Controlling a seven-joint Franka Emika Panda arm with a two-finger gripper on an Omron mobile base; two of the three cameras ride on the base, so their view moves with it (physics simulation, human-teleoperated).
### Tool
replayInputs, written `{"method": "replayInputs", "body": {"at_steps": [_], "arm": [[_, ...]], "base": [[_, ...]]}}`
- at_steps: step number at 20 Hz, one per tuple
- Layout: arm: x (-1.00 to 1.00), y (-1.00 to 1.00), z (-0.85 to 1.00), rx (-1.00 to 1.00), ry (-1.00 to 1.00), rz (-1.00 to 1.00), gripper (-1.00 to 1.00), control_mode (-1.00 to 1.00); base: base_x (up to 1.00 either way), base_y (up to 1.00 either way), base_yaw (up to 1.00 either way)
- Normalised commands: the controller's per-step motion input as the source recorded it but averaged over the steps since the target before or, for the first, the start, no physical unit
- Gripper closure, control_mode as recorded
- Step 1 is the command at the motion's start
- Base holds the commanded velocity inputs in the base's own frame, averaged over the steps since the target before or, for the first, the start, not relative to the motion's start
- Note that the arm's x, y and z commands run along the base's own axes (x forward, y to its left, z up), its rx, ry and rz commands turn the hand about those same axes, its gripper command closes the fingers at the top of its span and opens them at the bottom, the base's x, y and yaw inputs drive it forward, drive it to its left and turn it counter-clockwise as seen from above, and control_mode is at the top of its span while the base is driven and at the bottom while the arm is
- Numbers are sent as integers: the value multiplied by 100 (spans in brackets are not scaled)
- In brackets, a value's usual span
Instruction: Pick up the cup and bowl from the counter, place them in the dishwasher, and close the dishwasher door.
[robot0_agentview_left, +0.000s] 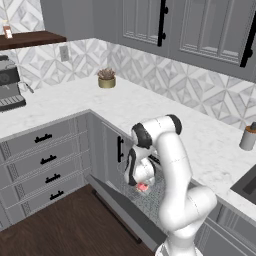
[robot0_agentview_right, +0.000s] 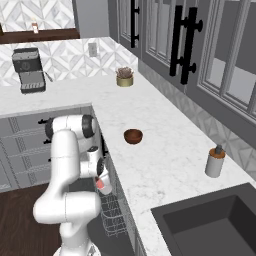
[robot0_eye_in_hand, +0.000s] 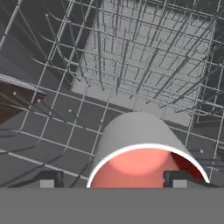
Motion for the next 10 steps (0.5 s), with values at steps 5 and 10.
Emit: {"method": "replayInputs", "body": {"at_steps": [5,10], "arm": [[-63,6,83,0,-8,0,-100,-100],[-49,30,100,-3,-3,1,-100,-100]], "base": [[0,0,0],[0,0,0]]}}
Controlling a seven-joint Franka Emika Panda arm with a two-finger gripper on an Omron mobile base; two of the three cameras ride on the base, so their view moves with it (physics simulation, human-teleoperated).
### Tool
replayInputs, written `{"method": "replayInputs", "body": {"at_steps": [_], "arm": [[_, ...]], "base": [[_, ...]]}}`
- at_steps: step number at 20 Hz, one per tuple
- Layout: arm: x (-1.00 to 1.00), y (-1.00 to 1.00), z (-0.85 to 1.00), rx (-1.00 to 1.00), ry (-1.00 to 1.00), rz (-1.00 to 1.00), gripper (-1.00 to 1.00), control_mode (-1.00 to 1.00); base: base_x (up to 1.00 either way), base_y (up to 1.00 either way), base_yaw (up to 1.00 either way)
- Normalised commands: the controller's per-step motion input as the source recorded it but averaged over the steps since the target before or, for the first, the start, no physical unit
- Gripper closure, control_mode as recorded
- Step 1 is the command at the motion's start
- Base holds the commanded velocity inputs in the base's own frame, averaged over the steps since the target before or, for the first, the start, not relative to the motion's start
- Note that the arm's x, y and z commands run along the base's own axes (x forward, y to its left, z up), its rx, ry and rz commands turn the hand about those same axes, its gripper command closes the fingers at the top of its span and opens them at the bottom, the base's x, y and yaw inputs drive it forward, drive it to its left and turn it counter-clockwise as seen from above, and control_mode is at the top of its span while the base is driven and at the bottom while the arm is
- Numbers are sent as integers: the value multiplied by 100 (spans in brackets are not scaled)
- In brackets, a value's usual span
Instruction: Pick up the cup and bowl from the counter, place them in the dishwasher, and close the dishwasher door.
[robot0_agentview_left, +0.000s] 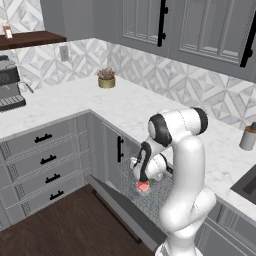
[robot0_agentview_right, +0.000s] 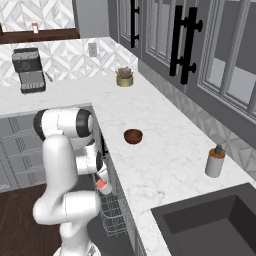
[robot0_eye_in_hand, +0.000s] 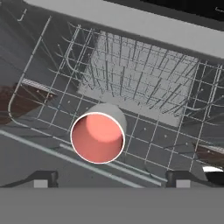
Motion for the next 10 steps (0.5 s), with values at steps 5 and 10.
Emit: {"method": "replayInputs", "body": {"at_steps": [5,10], "arm": [[-32,58,100,-11,-6,4,-100,-100],[-16,47,100,-11,-4,3,-100,-100]], "base": [[0,0,0],[0,0,0]]}}
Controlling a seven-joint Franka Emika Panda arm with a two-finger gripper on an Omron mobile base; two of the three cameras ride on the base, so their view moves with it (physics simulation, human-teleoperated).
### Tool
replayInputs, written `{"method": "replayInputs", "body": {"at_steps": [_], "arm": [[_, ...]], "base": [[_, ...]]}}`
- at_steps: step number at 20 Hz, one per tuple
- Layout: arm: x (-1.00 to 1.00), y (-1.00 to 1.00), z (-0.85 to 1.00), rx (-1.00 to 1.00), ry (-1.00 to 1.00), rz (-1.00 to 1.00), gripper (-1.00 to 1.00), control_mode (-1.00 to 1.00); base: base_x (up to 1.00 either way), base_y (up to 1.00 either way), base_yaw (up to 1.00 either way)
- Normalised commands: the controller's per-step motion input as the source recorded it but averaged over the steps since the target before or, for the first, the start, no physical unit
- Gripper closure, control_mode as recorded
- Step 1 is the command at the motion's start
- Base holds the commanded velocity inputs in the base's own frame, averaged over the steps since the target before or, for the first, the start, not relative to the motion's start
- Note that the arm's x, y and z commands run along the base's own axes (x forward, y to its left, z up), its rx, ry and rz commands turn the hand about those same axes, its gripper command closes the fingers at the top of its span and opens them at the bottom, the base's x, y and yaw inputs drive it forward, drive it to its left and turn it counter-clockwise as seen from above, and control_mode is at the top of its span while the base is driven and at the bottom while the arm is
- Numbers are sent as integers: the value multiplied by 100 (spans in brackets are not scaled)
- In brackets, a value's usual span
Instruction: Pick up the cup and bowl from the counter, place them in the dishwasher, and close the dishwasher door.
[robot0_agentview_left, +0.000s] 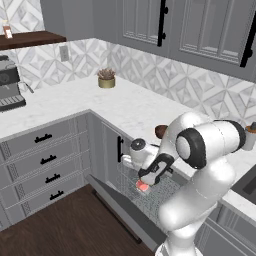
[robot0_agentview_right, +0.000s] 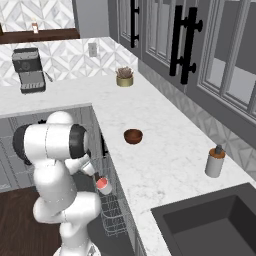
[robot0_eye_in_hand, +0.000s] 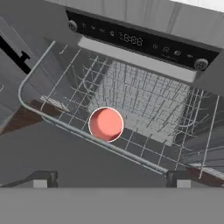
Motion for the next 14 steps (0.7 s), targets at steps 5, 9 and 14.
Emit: {"method": "replayInputs", "body": {"at_steps": [5,9,14], "arm": [[-1,3,100,-1,-11,4,-100,-100],[0,0,100,0,-18,10,-100,-100],[9,-4,100,0,1,7,-100,-100]], "base": [[0,0,0],[0,0,0],[0,0,0]]}}
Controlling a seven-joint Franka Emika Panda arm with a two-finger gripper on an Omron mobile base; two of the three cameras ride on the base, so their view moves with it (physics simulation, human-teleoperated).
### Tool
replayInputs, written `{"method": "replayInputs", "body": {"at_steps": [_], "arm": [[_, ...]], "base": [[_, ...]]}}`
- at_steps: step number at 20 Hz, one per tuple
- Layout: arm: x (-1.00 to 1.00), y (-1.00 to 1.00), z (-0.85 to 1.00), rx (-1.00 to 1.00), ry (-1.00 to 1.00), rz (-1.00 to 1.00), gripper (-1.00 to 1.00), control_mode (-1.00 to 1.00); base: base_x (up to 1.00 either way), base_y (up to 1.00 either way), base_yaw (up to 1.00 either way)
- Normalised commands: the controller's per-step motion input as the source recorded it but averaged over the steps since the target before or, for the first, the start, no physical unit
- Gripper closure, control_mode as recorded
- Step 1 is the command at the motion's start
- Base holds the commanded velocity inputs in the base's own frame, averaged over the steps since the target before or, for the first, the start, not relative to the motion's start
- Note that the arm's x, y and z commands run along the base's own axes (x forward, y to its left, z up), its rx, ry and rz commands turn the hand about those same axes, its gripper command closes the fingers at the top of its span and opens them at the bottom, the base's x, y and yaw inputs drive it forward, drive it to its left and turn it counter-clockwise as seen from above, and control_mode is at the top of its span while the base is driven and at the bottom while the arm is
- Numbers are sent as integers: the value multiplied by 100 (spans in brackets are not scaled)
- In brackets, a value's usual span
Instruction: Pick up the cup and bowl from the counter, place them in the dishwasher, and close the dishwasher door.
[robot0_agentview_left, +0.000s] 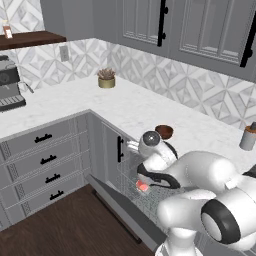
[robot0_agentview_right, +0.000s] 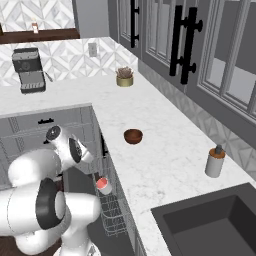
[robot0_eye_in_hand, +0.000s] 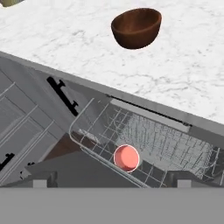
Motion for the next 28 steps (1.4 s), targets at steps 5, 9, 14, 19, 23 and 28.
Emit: {"method": "replayInputs", "body": {"at_steps": [5,9,14,19,23,28], "arm": [[7,-39,91,0,24,10,-100,-100],[26,-53,19,1,25,5,-100,-100],[40,-24,7,-9,14,7,-100,-100],[48,-7,7,-12,8,13,-100,-100],[54,-20,-2,0,0,26,-100,-100],[47,-17,-15,-1,0,25,-100,-100]], "base": [[0,0,0],[0,0,0],[0,0,0],[0,0,0],[0,0,0],[0,0,0]]}}
